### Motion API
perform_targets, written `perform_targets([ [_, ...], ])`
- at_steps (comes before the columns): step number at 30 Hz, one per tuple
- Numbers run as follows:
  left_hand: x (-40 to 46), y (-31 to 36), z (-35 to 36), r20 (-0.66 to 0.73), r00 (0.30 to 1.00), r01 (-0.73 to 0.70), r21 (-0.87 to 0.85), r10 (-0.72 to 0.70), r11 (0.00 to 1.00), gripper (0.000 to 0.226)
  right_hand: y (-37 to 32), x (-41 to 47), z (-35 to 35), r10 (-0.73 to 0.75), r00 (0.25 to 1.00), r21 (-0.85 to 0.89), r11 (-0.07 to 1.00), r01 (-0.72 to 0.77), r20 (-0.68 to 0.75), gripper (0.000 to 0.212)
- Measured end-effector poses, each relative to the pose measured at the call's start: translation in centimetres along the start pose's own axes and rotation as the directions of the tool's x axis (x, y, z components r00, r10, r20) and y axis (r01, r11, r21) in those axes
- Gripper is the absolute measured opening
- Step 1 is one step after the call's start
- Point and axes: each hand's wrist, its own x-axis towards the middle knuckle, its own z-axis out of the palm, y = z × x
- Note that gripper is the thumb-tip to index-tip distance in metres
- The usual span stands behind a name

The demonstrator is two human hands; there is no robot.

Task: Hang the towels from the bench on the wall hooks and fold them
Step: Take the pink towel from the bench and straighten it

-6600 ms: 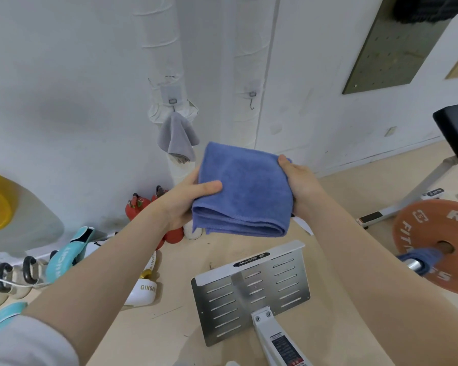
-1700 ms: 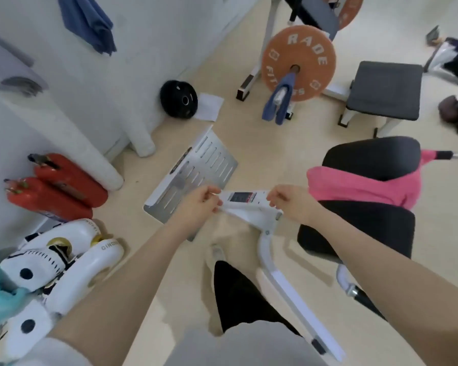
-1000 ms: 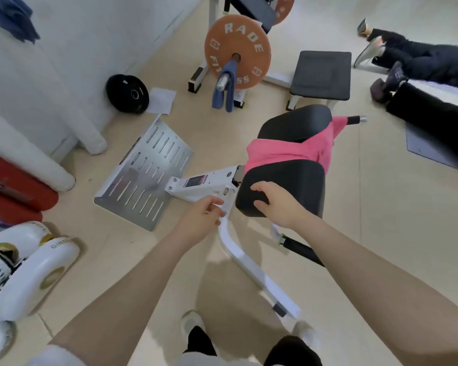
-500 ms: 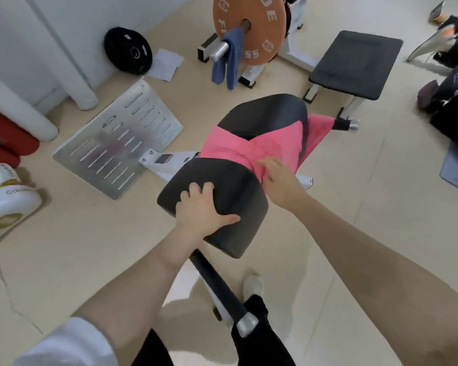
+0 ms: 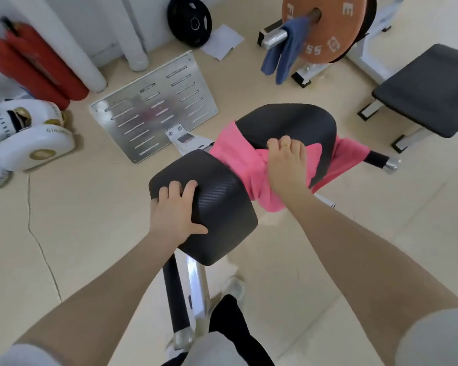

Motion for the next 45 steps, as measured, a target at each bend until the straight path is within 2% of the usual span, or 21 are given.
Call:
perform_targets([
  [2, -0.1, 0.3, 0.1, -0.003, 1.000, 0.012, -0.015, -0.012, 1.000, 0.100, 0.1, 0.2, -0.2, -0.026, 1.000, 0.010, 1.000, 0.026, 0.005, 0.029],
  [4, -0.2, 0.3, 0.2, -0.018, 1.000, 0.013, -0.025, -0.013, 1.000, 0.099, 0.2, 0.5, -0.7, -0.054, 0.989, 0.033, 0.998, 0.050, 0.140, 0.021],
  [7, -0.8, 0.2, 0.5, -0.046, 0.999, 0.004, -0.017, -0.005, 1.000, 0.093, 0.0, 0.0, -1.4, 0.079, 0.971, 0.227, 0.965, -0.132, 0.225, 0.014],
  [9, -1.6, 0.3, 0.8, -0.055, 0.998, -0.001, 0.002, 0.001, 1.000, 0.087, -0.8, -0.7, -2.7, 0.238, 0.923, 0.484, 0.796, -0.363, 0.302, 0.014],
  [11, -2.6, -0.1, 0.8, -0.046, 0.999, -0.010, -0.061, 0.008, 0.998, 0.078, -1.6, -1.5, -4.8, 0.276, 0.861, 0.666, 0.548, -0.506, 0.427, 0.013],
  [14, -4.1, -1.4, -1.3, 0.045, 0.998, -0.016, -0.424, 0.038, 0.906, 0.072, -2.7, -2.6, -8.6, 0.085, 0.794, 0.772, 0.194, -0.606, 0.602, 0.023],
  [16, -5.5, -2.1, -3.9, 0.007, 0.998, -0.049, -0.578, 0.065, 0.815, 0.073, -4.0, -3.6, -11.8, -0.260, 0.704, 0.730, 0.003, -0.683, 0.660, 0.023],
  [17, -6.4, -2.3, -5.3, -0.057, 0.995, -0.102, -0.605, 0.085, 0.790, 0.074, -5.0, -4.2, -13.2, -0.385, 0.671, 0.698, -0.089, -0.711, 0.634, 0.021],
  [18, -7.4, -2.5, -6.7, -0.145, 0.984, -0.174, -0.625, 0.105, 0.761, 0.074, -6.0, -4.6, -14.6, -0.420, 0.690, 0.703, -0.155, -0.694, 0.589, 0.021],
  [20, -9.5, -3.0, -9.6, -0.362, 0.921, -0.358, -0.646, 0.142, 0.674, 0.077, -8.4, -6.0, -18.0, -0.436, 0.764, 0.782, -0.187, -0.595, 0.476, 0.026],
  [21, -10.8, -3.4, -10.9, -0.461, 0.873, -0.454, -0.651, 0.158, 0.609, 0.080, -9.5, -6.9, -19.5, -0.500, 0.765, 0.796, -0.218, -0.565, 0.407, 0.029],
  [23, -13.5, -4.6, -13.3, -0.575, 0.805, -0.562, -0.665, 0.143, 0.491, 0.090, -11.8, -8.7, -22.6, -0.638, 0.711, 0.783, -0.265, -0.563, 0.295, 0.030],
  [25, -16.5, -6.1, -15.3, -0.620, 0.775, -0.605, -0.670, 0.122, 0.430, 0.101, -13.7, -10.6, -25.1, -0.733, 0.646, 0.807, -0.241, -0.540, 0.213, 0.028],
  [27, -19.6, -7.4, -16.5, -0.634, 0.766, -0.618, -0.679, 0.107, 0.397, 0.086, -15.1, -12.4, -27.0, -0.777, 0.613, 0.821, -0.252, -0.512, 0.143, 0.025],
  [30, -23.2, -8.5, -15.9, -0.604, 0.797, -0.519, -0.672, 0.014, 0.528, 0.033, -16.4, -15.2, -28.1, -0.737, 0.663, 0.820, -0.297, -0.489, 0.129, 0.023],
  [31, -24.0, -8.8, -15.2, -0.595, 0.804, -0.492, -0.658, 0.007, 0.570, 0.026, -16.6, -15.9, -27.8, -0.708, 0.691, 0.819, -0.307, -0.485, 0.144, 0.022],
  [36, -26.3, -10.6, -10.9, -0.570, 0.816, -0.496, -0.598, 0.101, 0.630, 0.026, -16.1, -18.8, -25.4, -0.485, 0.824, 0.760, -0.404, -0.509, 0.294, 0.016],
  [38, -27.0, -10.2, -9.4, -0.510, 0.852, -0.480, -0.675, 0.117, 0.561, 0.021, -15.3, -19.9, -24.5, -0.397, 0.849, 0.717, -0.471, -0.514, 0.348, 0.017],
  [41, -27.7, -9.5, -7.1, -0.370, 0.923, -0.385, -0.882, 0.108, 0.270, 0.025, -14.4, -21.1, -23.3, -0.297, 0.875, 0.672, -0.561, -0.484, 0.383, 0.022],
  [42, -27.7, -9.5, -6.6, -0.308, 0.946, -0.324, -0.919, 0.106, 0.222, 0.030, -14.1, -21.3, -23.2, -0.266, 0.886, 0.665, -0.587, -0.461, 0.379, 0.020],
  [45, -28.3, -9.9, -5.4, -0.193, 0.974, -0.218, -0.946, 0.121, 0.239, 0.028, -12.8, -21.3, -23.7, -0.157, 0.912, 0.637, -0.671, -0.380, 0.378, 0.022],
])
